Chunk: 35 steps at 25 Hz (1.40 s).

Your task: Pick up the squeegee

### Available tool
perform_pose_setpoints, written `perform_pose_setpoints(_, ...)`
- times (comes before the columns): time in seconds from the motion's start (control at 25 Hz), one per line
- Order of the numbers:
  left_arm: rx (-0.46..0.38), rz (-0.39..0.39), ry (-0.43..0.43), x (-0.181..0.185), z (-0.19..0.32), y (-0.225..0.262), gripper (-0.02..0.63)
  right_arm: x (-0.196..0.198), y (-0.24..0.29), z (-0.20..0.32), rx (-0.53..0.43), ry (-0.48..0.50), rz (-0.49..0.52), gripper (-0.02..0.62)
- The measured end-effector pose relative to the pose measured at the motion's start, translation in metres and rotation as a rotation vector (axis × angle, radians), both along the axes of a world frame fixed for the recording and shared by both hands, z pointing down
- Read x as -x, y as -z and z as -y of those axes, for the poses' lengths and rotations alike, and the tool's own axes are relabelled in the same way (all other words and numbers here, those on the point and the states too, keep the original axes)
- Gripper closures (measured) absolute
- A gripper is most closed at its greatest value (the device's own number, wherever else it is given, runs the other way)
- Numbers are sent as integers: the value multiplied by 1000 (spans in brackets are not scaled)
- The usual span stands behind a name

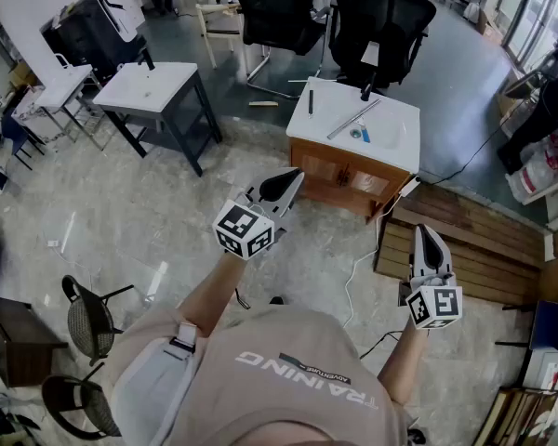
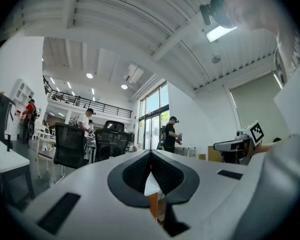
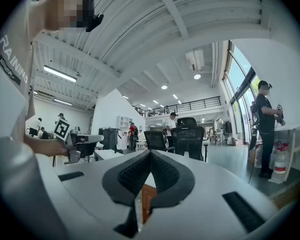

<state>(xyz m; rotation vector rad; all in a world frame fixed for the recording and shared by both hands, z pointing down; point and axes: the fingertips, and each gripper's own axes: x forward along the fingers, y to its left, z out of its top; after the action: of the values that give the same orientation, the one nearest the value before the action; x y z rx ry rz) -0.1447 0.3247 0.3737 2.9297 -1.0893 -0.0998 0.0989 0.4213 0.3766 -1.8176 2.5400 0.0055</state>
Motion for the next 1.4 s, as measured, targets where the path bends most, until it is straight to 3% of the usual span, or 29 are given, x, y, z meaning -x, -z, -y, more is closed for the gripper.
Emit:
perform_pose_setpoints(0.6,-7,6,-15,11,17,0,594,19,2,10,1,-3,-29,565)
perform_pose_setpoints(0.88,-14,36,-21,21,23,-2,594,38,10,15,-49,-19,-57,563)
perform_pose_setpoints(1.4,35,49,-47,38,55,-27,594,65,-4,42,-30,-62,-51,563)
